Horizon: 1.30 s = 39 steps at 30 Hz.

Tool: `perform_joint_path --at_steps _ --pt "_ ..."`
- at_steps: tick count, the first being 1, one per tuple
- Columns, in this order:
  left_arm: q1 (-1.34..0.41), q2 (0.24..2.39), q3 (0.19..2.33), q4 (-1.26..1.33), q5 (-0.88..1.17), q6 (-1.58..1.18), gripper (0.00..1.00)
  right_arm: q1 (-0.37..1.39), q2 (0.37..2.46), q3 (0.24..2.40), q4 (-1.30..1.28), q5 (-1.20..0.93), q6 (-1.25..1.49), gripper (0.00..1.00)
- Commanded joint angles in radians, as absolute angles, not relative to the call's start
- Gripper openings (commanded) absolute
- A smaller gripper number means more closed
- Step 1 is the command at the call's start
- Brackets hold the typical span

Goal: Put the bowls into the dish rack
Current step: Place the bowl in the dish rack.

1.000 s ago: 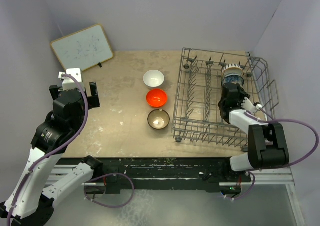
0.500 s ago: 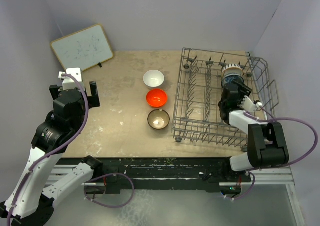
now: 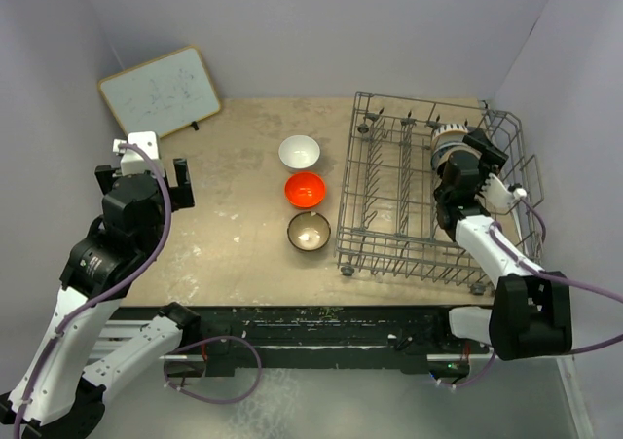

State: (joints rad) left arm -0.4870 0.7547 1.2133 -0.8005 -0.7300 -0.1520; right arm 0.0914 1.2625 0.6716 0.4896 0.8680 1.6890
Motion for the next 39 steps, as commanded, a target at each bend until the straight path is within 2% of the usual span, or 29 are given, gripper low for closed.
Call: perform_joint_path --at_steps 1,11,23,27,33,39 --pt "-0.493 0.742 1.227 -0.765 -0.742 -0.138 0.99 0.094 1.217 0.756 0.495 0.904 1.680 0.84" --pt "-0.492 0.748 1.224 -0.767 -0.752 -0.135 0.99 0.092 1.328 0.709 0.542 0.847 1.784 0.83" --pt "-0.493 0.747 1.218 -0.767 -0.756 -0.132 0.99 0.048 1.462 0.726 0.462 0.721 1.874 0.94" --pt "-0.493 0.750 1.217 -0.769 -0.755 -0.133 0.99 0.046 1.448 0.726 0.448 0.706 1.875 1.00" --pt "-0.493 0.748 1.210 -0.762 -0.742 -0.141 0.99 0.045 1.385 0.807 0.227 0.719 1.869 1.00" --pt "-0.493 0.745 1.212 -0.760 -0.731 -0.143 0.99 0.044 1.313 0.817 0.170 0.728 1.822 1.00"
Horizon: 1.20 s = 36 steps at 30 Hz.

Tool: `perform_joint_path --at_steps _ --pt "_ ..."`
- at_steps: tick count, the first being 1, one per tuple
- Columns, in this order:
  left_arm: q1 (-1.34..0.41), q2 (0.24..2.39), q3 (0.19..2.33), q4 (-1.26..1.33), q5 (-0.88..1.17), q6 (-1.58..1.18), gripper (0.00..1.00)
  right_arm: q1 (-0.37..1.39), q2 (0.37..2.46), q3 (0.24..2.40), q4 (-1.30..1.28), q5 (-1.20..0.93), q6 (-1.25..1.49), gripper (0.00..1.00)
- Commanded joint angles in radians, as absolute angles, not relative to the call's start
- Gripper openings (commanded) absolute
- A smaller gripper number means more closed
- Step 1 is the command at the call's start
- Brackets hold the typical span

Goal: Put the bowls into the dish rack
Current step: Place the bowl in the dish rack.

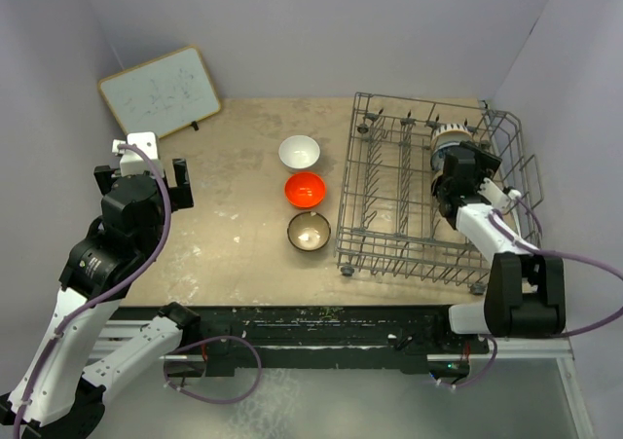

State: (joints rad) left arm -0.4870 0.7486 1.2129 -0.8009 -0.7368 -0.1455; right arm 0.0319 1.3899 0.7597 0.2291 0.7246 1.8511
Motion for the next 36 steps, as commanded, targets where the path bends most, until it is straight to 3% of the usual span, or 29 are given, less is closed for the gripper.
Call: perform_joint_path --at_steps 1,9,15,26,36 --pt "-0.493 0.744 1.212 -0.762 -0.731 -0.144 0.99 0.044 1.304 0.816 0.168 0.730 1.813 1.00" --pt "-0.492 0.744 1.219 -0.767 -0.730 -0.145 0.99 0.044 1.269 0.803 0.217 0.718 1.762 1.00" --pt "-0.493 0.747 1.222 -0.768 -0.731 -0.144 0.99 0.043 1.213 0.752 0.471 0.675 1.622 1.00" --pt "-0.492 0.754 1.220 -0.761 -0.725 -0.144 0.99 0.044 1.203 1.044 0.328 0.550 1.172 1.00" --pt "-0.492 0.760 1.207 -0.751 -0.725 -0.141 0.99 0.044 1.205 0.904 0.352 0.532 1.196 1.00"
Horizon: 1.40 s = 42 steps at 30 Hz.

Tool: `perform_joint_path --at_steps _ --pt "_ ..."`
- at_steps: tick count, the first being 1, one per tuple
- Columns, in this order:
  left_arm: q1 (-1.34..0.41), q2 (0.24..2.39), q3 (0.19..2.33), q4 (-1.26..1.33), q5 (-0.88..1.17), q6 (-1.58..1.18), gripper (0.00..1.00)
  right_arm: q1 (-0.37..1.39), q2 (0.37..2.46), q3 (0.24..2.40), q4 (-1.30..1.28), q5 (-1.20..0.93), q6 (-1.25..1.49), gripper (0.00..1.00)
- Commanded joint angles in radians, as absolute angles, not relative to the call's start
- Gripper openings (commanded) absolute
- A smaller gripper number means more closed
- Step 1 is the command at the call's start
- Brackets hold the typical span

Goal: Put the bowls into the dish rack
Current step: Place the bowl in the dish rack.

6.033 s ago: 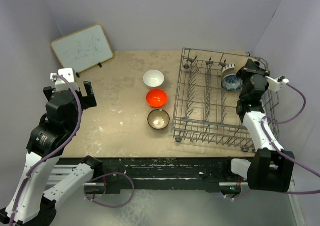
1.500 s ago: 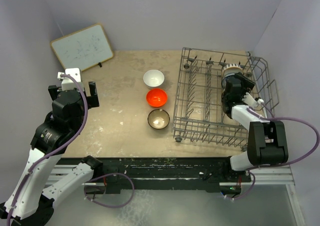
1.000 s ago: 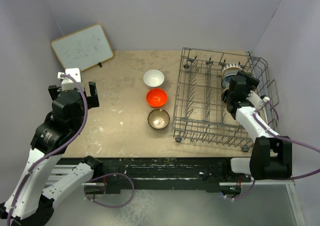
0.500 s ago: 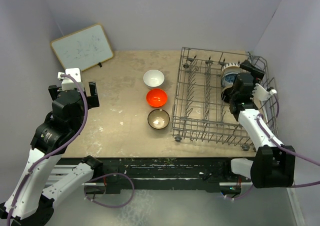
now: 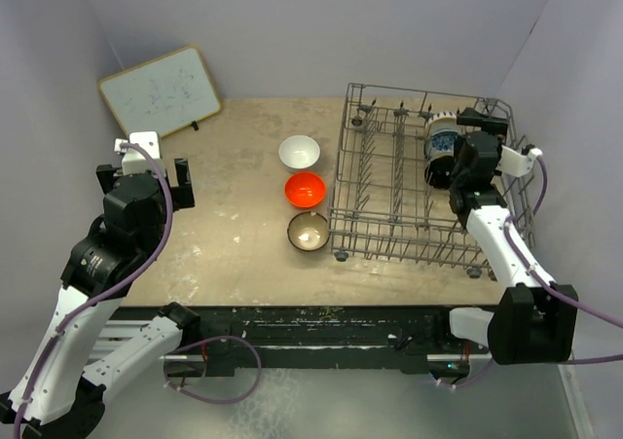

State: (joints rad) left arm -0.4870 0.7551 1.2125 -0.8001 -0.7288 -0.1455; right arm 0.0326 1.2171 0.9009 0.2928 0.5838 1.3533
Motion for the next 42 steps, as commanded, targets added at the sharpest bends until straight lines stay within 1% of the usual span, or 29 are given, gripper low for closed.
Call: perform_joint_path --at_steps 1,8,10,15,19,27,32,36,39,42 --pt "-0.492 0.761 1.206 -0.752 -0.729 -0.141 0.99 0.043 1.216 0.900 0.363 0.524 1.190 1.00" --pt "-0.494 0.761 1.206 -0.756 -0.739 -0.140 0.99 0.037 1.286 0.874 0.482 0.441 1.152 1.00" --pt "-0.492 0.760 1.203 -0.756 -0.740 -0.140 0.99 0.035 1.286 0.869 0.468 0.443 1.168 1.00" --pt "-0.492 0.754 1.182 -0.751 -0.740 -0.144 0.99 0.034 1.244 0.813 0.401 0.492 1.279 1.00" --pt "-0.492 0.750 1.166 -0.749 -0.747 -0.141 0.99 0.034 1.206 0.730 0.397 0.532 1.340 1.00" --pt "-0.495 0.764 1.145 -0.720 -0.761 -0.122 0.99 0.035 1.133 0.613 0.423 0.586 1.369 1.00" --pt "-0.538 0.762 1.116 -0.682 -0.835 -0.082 0.99 0.033 1.088 0.565 0.521 0.650 1.301 1.00" --pt "-0.567 0.763 1.108 -0.665 -0.854 -0.068 0.99 0.026 1.081 0.628 0.498 0.652 1.242 1.00" --pt "-0.570 0.760 1.110 -0.664 -0.852 -0.067 0.99 0.026 1.047 0.635 0.507 0.648 1.225 1.00" --pt "-0.571 0.749 1.108 -0.658 -0.853 -0.062 0.99 0.022 1.020 0.643 0.576 0.596 1.136 1.00"
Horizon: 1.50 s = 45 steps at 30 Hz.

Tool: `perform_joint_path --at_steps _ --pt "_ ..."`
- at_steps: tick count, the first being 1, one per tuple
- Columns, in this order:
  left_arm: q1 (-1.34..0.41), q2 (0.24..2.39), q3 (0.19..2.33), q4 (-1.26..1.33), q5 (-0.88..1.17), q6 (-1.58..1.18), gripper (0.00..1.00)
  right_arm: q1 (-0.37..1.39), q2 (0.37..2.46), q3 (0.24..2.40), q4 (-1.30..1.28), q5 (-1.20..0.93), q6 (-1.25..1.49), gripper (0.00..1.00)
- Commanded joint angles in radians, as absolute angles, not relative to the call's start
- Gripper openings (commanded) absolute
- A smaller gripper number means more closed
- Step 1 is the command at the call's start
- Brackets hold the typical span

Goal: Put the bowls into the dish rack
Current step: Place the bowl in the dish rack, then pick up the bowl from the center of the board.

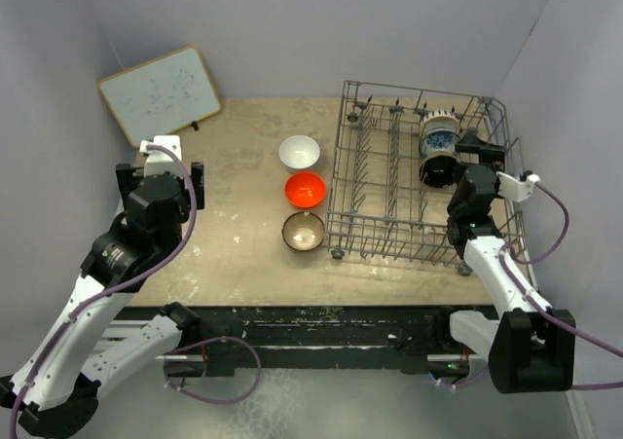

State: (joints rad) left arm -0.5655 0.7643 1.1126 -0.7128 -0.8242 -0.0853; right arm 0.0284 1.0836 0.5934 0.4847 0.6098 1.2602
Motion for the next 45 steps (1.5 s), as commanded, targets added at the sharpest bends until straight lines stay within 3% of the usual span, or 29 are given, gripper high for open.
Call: perform_joint_path --at_steps 1,12,17,25,37,45 --pt "-0.570 0.747 1.109 -0.659 -0.852 -0.063 0.99 0.022 1.018 0.659 0.580 0.574 1.115 1.00" --pt "-0.571 0.756 1.134 -0.680 -0.830 -0.068 0.99 0.000 1.057 0.830 0.572 0.344 1.041 1.00" --pt "-0.570 0.777 1.167 -0.710 -0.797 -0.081 0.99 -0.001 1.083 1.069 0.307 0.190 0.857 1.00" --pt "-0.571 0.795 1.203 -0.749 -0.751 -0.117 0.99 0.000 1.100 1.332 -0.120 0.157 0.587 0.99" --pt "-0.571 0.845 1.266 -0.764 -0.704 -0.144 0.99 0.000 1.228 1.440 -0.710 0.233 0.347 0.96" --pt "-0.570 0.843 1.248 -0.760 -0.703 -0.145 0.99 0.000 1.249 1.428 -0.727 0.222 0.314 0.96"
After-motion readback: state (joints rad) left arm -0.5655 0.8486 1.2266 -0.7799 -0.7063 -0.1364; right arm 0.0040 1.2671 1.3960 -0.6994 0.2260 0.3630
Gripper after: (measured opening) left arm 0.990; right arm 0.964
